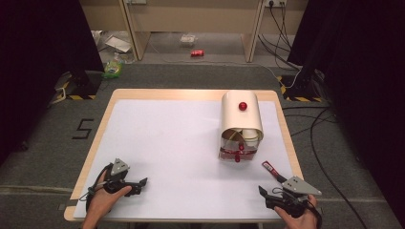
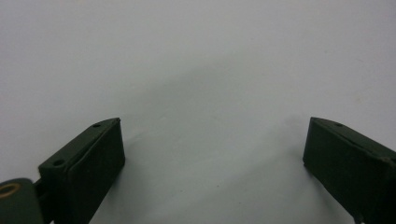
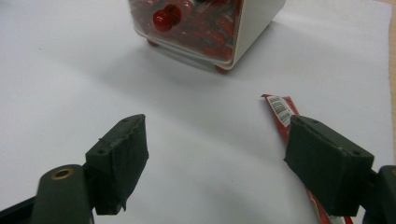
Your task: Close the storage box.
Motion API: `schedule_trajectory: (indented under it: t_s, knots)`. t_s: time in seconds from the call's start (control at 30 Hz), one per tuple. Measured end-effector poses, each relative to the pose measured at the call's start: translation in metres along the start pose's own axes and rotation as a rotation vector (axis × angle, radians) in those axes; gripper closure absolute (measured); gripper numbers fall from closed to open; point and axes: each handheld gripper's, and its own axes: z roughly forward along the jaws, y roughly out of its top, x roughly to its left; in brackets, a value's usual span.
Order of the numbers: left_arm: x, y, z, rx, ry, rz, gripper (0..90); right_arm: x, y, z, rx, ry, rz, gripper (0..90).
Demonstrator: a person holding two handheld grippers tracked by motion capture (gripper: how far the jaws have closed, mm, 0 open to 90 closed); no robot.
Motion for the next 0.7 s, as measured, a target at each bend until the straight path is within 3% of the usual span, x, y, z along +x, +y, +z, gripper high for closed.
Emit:
schedule_trajectory:
  t_s: [0.7]
  knots:
    - [0.0,0.0,0.0,0.001,0.001,0.001,4.7,0.0,-0.011,-0.006,0.035,0.01,-0.051,22.4]
